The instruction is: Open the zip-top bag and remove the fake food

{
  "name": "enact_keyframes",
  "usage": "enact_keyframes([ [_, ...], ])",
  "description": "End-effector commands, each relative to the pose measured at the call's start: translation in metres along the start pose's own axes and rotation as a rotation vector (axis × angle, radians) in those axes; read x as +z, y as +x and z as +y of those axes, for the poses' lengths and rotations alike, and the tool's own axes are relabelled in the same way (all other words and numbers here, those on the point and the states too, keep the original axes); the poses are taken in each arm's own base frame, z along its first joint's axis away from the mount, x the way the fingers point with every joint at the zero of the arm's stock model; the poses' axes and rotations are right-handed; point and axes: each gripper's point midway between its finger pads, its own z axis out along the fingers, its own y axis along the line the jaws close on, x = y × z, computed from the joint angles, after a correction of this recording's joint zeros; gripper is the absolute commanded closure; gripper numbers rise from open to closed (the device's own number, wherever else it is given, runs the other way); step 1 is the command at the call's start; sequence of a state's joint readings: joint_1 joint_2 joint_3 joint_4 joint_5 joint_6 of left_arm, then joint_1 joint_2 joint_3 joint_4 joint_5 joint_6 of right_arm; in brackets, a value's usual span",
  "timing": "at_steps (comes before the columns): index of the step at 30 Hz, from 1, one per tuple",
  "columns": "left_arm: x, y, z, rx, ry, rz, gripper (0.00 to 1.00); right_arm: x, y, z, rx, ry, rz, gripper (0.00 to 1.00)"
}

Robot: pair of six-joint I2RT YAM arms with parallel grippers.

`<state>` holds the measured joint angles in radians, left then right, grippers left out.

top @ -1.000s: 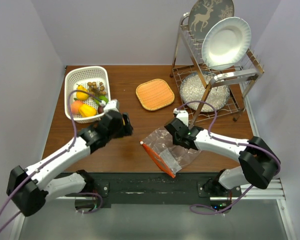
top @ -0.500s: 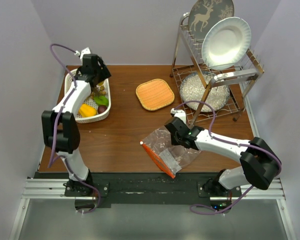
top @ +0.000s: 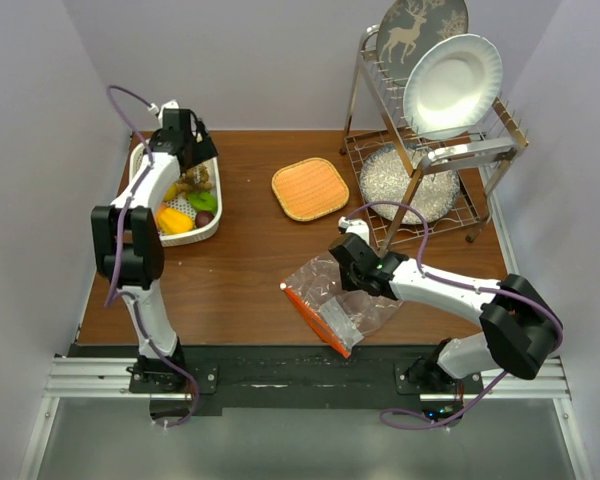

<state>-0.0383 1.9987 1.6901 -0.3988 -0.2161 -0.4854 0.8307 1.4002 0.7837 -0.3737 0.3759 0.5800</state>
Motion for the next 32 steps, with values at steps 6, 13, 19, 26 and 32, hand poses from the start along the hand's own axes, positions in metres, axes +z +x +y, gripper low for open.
enact_keyframes([
  [6, -0.136, 0.027, -0.022, 0.04, 0.14, -0.087, 0.0, -0.021, -0.039, 0.016, 0.024, -0.065, -0.097, 0.43],
  [13, -0.204, 0.136, -0.05, 0.111, 0.317, -0.02, 0.0, -0.043, -0.057, 0.016, 0.052, -0.098, -0.153, 0.13],
  [19, -0.246, 0.22, -0.075, 0.214, 0.445, 0.049, 0.0, -0.053, -0.062, 0.016, 0.077, -0.126, -0.184, 0.02],
  [26, -0.268, 0.247, -0.089, 0.231, 0.601, 0.065, 0.0, -0.058, -0.061, 0.008, 0.126, -0.123, -0.224, 0.01],
  [32, -0.267, 0.238, -0.091, 0.25, 0.601, 0.021, 0.0, -0.056, -0.055, -0.001, 0.147, -0.093, -0.228, 0.02],
])
